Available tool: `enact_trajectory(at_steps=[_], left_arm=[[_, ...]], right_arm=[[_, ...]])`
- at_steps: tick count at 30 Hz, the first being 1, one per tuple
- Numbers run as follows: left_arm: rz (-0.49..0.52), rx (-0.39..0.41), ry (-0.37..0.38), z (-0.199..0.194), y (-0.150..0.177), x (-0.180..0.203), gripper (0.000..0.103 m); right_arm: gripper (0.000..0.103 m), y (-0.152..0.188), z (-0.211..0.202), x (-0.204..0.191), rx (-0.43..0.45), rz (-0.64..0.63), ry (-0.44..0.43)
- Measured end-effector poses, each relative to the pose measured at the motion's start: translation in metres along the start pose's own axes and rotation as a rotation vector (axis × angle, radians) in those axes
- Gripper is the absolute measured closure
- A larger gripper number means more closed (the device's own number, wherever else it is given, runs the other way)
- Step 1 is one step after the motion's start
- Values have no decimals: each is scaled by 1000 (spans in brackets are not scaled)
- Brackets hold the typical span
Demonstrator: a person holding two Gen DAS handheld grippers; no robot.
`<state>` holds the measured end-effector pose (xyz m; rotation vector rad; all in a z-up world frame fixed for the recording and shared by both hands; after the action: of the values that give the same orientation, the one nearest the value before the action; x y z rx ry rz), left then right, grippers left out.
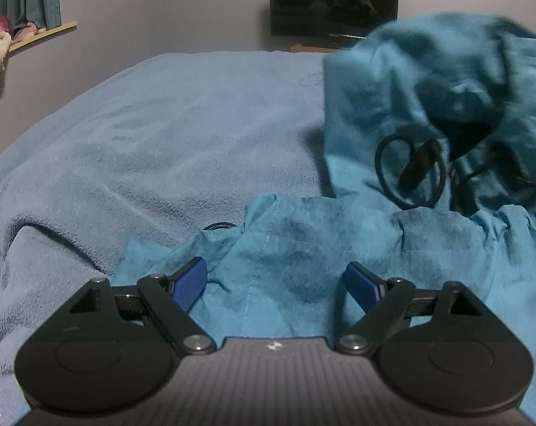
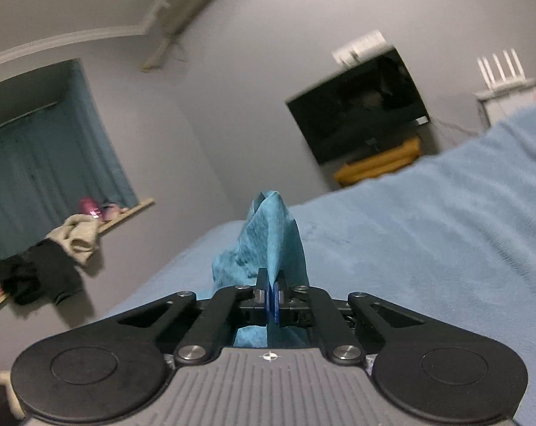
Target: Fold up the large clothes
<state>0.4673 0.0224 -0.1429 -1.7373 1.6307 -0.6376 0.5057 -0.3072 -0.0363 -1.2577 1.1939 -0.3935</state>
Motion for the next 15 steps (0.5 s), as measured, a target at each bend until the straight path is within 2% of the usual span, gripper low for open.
enact_trajectory(at_steps=[3, 7, 10, 13, 15], left_arm=[[-22, -1, 8, -3, 2, -5, 17], [-66, 10, 12, -10, 4, -12, 17], [-187, 53, 35, -24, 4, -30, 17], [-308, 87, 39, -33, 4, -54, 17], [-393, 97, 52, -35, 4, -69, 17]], right_arm=[[100, 8, -57, -19, 18, -44, -12], [101, 41, -125, -49, -14, -92, -6], [101, 73, -166, -69, -59, -129, 9], [101, 105, -188, -80, -136, -180, 47], [100, 126, -196, -85, -200, -253, 103]])
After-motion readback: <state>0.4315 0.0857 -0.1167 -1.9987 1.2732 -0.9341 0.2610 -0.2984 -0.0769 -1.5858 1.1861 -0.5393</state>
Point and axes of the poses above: each gripper's, at about its wrist camera, not at the fingertips, and z roughly the way its jaws point, x to its right, y to its underside, the point moved 6 cm from there along z, roughly the way its jaws point, and after that the axes turned 6 degrees about -y, right-handed, at the moved point
